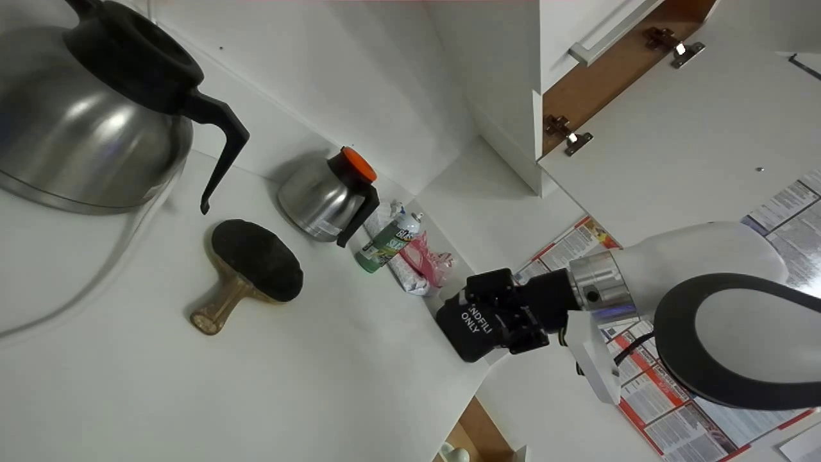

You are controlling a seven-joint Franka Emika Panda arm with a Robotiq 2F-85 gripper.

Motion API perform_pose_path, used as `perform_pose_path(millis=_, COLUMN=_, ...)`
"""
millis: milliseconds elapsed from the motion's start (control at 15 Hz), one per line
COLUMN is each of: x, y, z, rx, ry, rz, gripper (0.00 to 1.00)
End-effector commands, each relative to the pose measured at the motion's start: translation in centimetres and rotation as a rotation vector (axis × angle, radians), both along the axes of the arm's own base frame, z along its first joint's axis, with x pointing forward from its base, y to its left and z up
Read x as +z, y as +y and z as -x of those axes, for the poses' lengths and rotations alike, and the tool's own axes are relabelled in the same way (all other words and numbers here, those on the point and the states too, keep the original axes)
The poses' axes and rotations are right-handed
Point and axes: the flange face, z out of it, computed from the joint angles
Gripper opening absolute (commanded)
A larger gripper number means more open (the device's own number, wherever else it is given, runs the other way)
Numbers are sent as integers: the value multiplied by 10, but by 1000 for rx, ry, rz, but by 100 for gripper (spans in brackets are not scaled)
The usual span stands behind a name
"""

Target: Move the object slightly to the right

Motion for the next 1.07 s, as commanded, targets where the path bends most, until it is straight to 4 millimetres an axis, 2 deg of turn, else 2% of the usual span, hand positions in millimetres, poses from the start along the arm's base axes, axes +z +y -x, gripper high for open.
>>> perform_pose_path(millis=0, x=-2, y=6, z=-5, rx=10, ry=-1, rz=-10, gripper=100)
perform_pose_path(millis=467, x=-28, y=74, z=-27, rx=97, ry=47, rz=-22, gripper=100)
perform_pose_path(millis=1000, x=-68, y=128, z=-53, rx=124, ry=122, rz=-21, gripper=100)
